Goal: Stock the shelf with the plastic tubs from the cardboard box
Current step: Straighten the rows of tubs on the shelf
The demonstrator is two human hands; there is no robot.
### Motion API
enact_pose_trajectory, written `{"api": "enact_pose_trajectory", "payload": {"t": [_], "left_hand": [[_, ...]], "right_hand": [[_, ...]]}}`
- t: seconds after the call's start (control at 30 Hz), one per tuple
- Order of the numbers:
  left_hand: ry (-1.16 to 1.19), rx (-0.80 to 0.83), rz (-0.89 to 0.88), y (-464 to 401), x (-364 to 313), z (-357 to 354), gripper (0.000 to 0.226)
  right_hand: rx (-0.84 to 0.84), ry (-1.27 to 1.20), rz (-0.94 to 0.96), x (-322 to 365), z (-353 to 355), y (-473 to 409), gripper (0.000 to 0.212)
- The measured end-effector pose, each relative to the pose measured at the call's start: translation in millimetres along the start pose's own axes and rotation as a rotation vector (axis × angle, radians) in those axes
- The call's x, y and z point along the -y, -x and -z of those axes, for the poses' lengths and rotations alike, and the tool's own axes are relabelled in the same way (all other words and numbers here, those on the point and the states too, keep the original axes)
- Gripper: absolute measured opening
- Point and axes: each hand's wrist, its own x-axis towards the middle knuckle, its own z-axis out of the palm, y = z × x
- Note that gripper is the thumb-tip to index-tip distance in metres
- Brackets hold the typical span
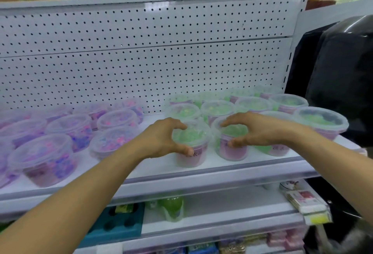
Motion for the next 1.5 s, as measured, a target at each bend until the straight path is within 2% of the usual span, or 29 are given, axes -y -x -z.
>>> {"api": "enact_pose_trajectory", "payload": {"t": [0.17,0.33,0.6,0.77,0.9,1.13,1.23,1.37,1.5], "left_hand": [[0.02,-0.012,-0.015,7,3,0,0.074],[0.011,-0.165,-0.066,26,30,18,0.063],[-0.146,-0.169,-0.015,24,127,83,0.044],[-0.144,-0.24,0.153,3,213,156,0.035],[-0.16,-0.101,0.225,-23,264,177,0.036],[-0.364,0.062,0.17,-71,314,187,0.047],[-0.374,0.136,0.16,-82,323,186,0.056],[-0.355,0.114,0.136,-92,333,180,0.061],[-0.413,-0.015,0.119,-100,336,167,0.052]], "right_hand": [[-0.052,0.006,-0.004,6,-6,-4,0.061],[-0.205,-0.038,0.062,25,-12,-15,0.05],[-0.25,-0.081,0.179,94,-15,-88,0.037],[-0.172,-0.056,0.188,153,-27,-166,0.031],[-0.123,-0.041,0.132,194,-36,-225,0.029],[-0.044,-0.021,-0.032,235,-59,-289,0.034],[-0.017,0.005,-0.095,238,-69,-302,0.034],[-0.05,0.008,-0.133,239,-76,-312,0.037],[-0.026,0.017,-0.153,244,-75,-316,0.048]]}}
